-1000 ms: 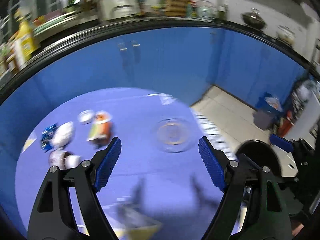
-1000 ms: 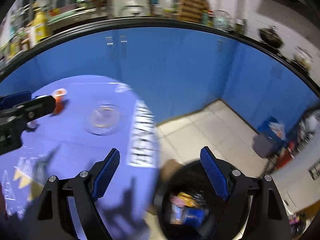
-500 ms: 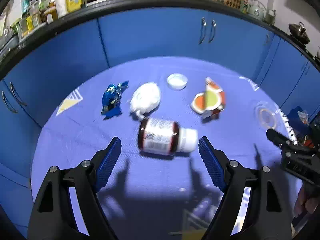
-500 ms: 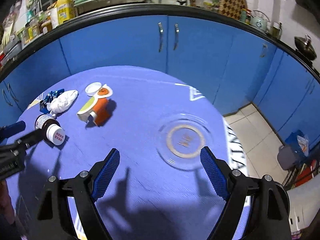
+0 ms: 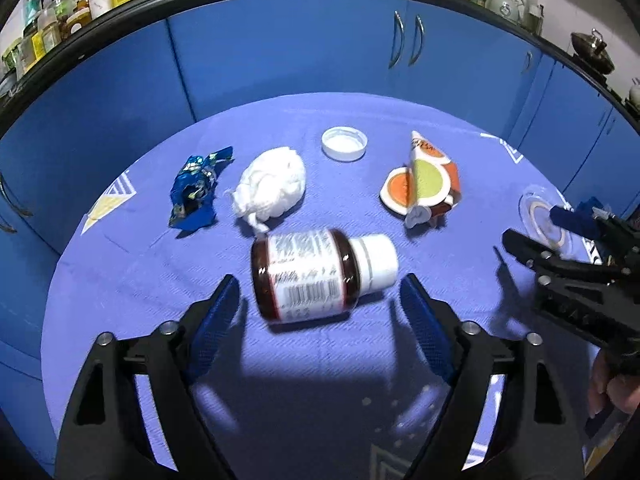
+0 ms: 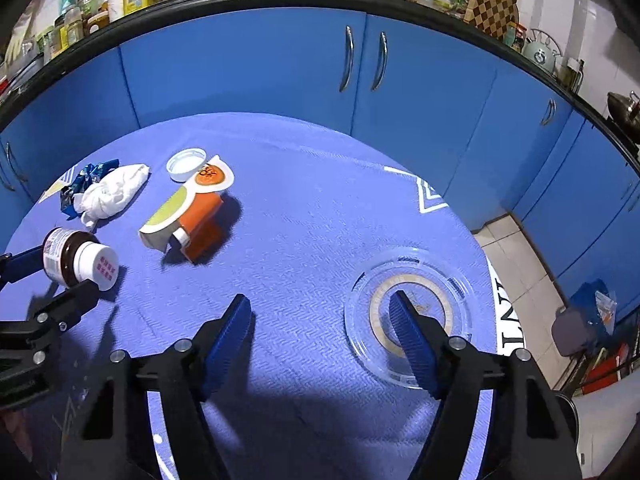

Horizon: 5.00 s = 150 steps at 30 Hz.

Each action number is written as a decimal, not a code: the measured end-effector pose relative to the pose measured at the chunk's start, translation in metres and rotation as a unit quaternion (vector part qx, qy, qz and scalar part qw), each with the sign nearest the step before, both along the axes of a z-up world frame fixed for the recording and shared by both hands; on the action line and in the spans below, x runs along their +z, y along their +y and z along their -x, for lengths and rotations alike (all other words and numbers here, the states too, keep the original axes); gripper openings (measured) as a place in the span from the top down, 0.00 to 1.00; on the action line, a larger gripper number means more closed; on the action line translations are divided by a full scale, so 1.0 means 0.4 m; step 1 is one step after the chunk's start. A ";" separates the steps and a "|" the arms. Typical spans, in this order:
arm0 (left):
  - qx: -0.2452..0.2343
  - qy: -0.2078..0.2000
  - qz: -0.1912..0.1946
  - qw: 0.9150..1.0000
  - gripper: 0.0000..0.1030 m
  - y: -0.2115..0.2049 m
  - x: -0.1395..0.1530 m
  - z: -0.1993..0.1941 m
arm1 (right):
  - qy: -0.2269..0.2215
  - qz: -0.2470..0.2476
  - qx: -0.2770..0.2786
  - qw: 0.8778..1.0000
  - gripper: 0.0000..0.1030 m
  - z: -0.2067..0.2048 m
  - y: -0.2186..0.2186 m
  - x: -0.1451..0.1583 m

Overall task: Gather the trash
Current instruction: 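Move both open tools back over the table, then grasp the brown medicine bottle with the left tool while the right tool grasps the clear plastic disc, then carry the bottle and clear disc over the black trash bin, then open the left tool over the bin while the right tool drops the disc, then move both open tools back over the table toward the remaining trash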

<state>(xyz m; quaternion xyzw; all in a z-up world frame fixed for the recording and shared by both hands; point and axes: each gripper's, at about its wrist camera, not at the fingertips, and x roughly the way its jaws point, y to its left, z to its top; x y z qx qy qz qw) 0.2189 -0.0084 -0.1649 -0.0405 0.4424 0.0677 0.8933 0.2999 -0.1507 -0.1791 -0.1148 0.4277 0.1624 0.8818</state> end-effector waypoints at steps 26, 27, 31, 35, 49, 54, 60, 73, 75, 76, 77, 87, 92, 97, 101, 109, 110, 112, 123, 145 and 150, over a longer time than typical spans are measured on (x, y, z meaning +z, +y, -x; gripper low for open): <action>0.022 -0.005 0.004 1.000 0.32 -0.020 0.013 0.003 | 0.029 -0.068 0.032 0.997 0.97 0.045 -0.050 0.000; 0.020 -0.007 0.004 1.000 0.32 -0.020 0.013 0.006 | 0.031 -0.076 0.033 0.996 0.97 0.052 -0.056 0.006; 0.008 -0.012 0.004 1.000 0.32 -0.009 0.009 0.013 | 0.024 -0.084 0.033 0.996 0.97 0.080 -0.078 0.033; -0.005 -0.017 0.003 1.000 0.32 -0.013 0.014 0.018 | 0.015 -0.082 0.030 0.996 0.97 0.102 -0.100 0.060; -0.082 -0.039 -0.012 0.996 0.32 -0.231 0.065 0.017 | -0.009 -0.072 -0.033 0.997 0.97 0.162 -0.299 0.107; -0.116 -0.038 -0.017 0.992 0.32 -0.339 0.068 0.010 | -0.012 -0.069 -0.066 0.995 0.97 0.175 -0.394 0.108; -0.154 -0.040 -0.023 0.987 0.32 -0.469 0.074 0.005 | -0.011 -0.068 -0.098 0.993 0.97 0.190 -0.500 0.099; -0.196 -0.039 -0.041 0.979 0.32 -0.629 0.070 -0.002 | 0.021 -0.063 -0.162 0.984 0.95 0.191 -0.648 0.040; -0.199 -0.037 -0.043 0.978 0.32 -0.646 0.066 -0.002 | 0.022 -0.059 -0.168 0.984 0.95 0.192 -0.660 0.029; -0.201 -0.036 -0.044 0.978 0.32 -0.654 0.063 -0.004 | 0.022 -0.059 -0.171 0.983 0.95 0.193 -0.666 0.024; -0.203 -0.034 -0.044 0.978 0.32 -0.663 0.060 -0.006 | 0.023 -0.060 -0.173 0.983 0.95 0.195 -0.672 0.021; -0.238 -0.019 -0.044 0.970 0.32 -0.783 0.030 -0.010 | 0.014 -0.049 -0.213 0.976 0.94 0.207 -0.770 0.002; -0.250 -0.017 -0.047 0.967 0.31 -0.837 0.023 -0.012 | 0.009 -0.047 -0.226 0.973 0.83 0.213 -0.803 -0.003; -0.247 -0.026 -0.054 0.967 0.21 -0.852 0.025 -0.010 | 0.006 -0.047 -0.231 0.972 0.78 0.215 -0.818 -0.012; -0.242 -0.030 -0.055 0.968 0.21 -0.840 0.031 -0.008 | 0.009 -0.049 -0.227 0.973 0.78 0.214 -0.812 -0.018; -0.190 -0.035 -0.058 0.980 0.21 -0.692 0.066 -0.011 | 0.002 -0.046 -0.173 0.984 0.78 0.196 -0.681 0.016; -0.180 -0.036 -0.056 0.981 0.21 -0.665 0.072 -0.012 | -0.002 -0.046 -0.160 0.986 0.78 0.192 -0.647 0.028; -0.156 -0.040 -0.056 0.985 0.20 -0.596 0.088 -0.009 | -0.008 -0.043 -0.134 0.990 0.78 0.184 -0.581 0.048; 0.003 -0.055 -0.053 0.997 0.16 -0.123 0.145 0.043 | -0.031 -0.036 0.005 0.999 0.29 0.141 -0.174 0.113; 0.074 -0.004 -0.009 0.997 0.12 0.309 0.008 -0.030 | 0.023 -0.034 0.044 0.998 0.23 -0.039 0.223 0.031; 0.079 -0.003 -0.002 0.997 0.13 0.331 -0.009 -0.072 | 0.024 -0.030 0.042 0.998 0.23 -0.070 0.242 0.016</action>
